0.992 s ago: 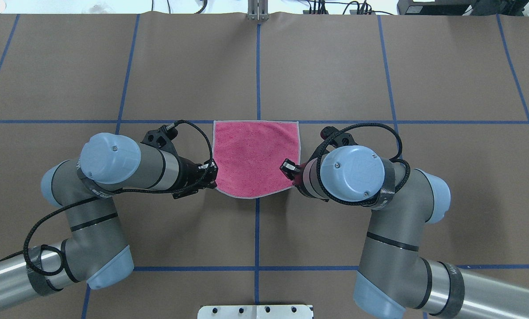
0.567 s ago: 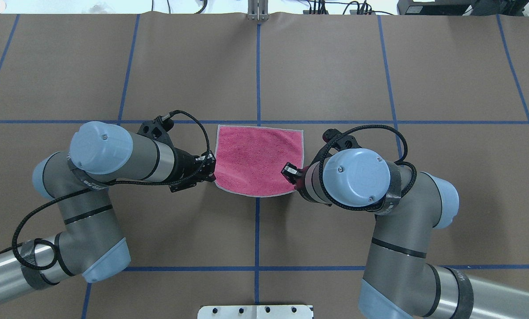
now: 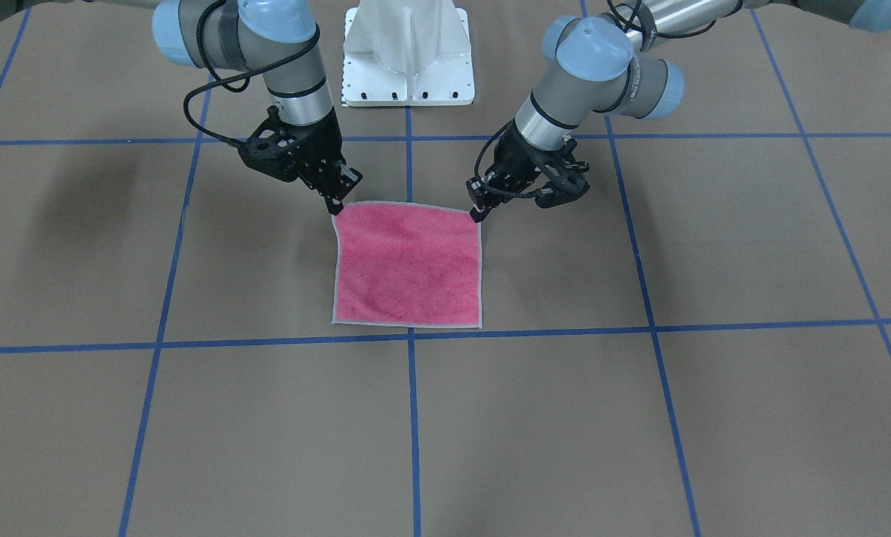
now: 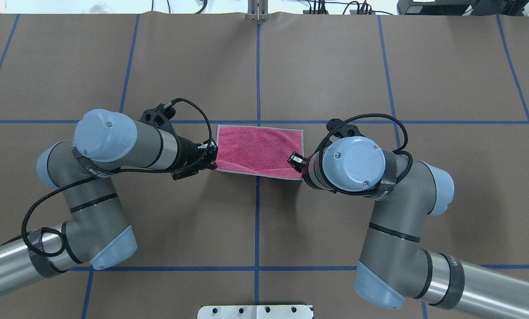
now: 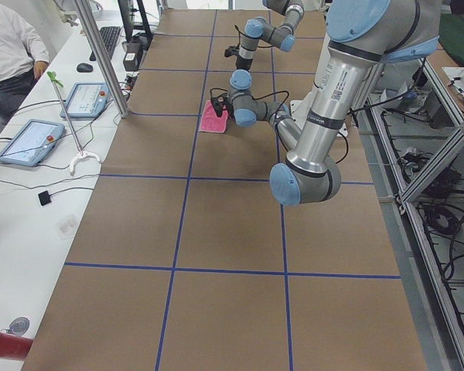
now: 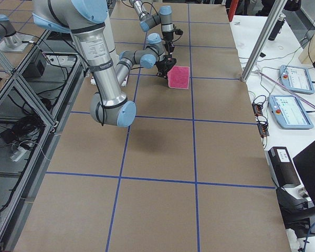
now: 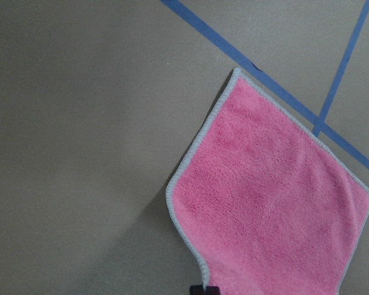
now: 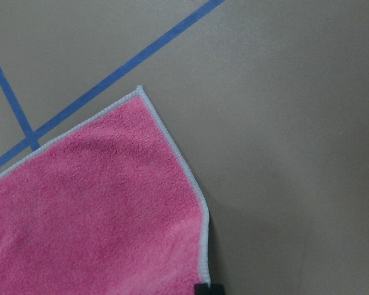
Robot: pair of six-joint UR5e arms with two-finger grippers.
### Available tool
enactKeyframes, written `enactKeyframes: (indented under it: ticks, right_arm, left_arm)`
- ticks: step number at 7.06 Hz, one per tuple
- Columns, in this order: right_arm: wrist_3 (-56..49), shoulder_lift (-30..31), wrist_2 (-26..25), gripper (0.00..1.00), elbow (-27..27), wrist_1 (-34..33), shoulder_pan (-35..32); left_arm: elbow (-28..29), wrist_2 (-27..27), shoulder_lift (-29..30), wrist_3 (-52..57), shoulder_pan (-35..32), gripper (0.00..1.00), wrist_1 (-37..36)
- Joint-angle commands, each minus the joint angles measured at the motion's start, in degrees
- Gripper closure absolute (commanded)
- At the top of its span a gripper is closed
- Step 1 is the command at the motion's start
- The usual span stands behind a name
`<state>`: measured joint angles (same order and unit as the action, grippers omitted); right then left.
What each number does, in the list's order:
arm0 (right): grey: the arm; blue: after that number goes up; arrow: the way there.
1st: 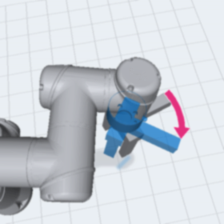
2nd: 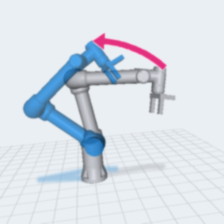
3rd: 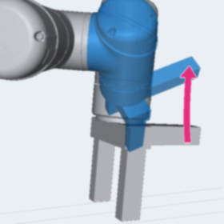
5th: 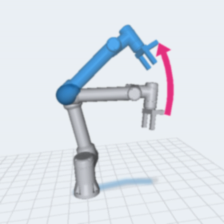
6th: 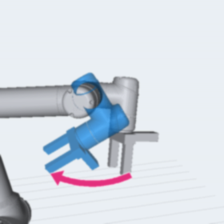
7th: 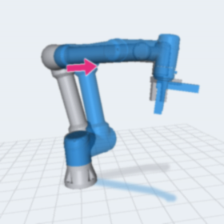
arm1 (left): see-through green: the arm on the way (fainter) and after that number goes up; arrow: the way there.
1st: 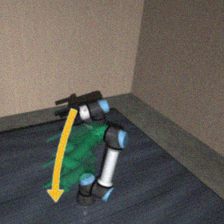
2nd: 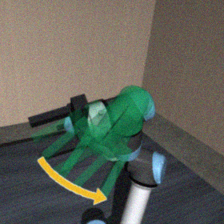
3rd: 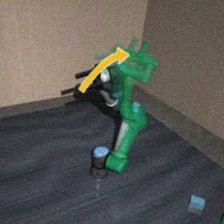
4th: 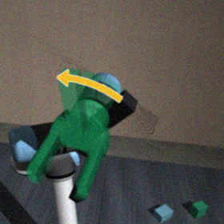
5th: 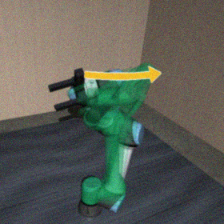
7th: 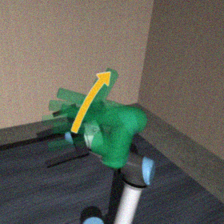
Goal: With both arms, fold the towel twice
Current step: 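Lift the near towel edge with both grippers and fold it toward the far edge, then lay the folded edge onto the far edge and open both grippers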
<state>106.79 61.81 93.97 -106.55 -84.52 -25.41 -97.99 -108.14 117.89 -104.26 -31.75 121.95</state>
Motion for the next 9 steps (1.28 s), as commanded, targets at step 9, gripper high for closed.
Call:
enactKeyframes:
  ticks: [9]
  right_arm:
    - [-3.68, -4.94, -0.02, 1.0, 8.73, 0.32, -4.82]
  left_arm:
    - [12.11, -0.14, 7.96, 1.16, -3.85, 1.0, 0.74]
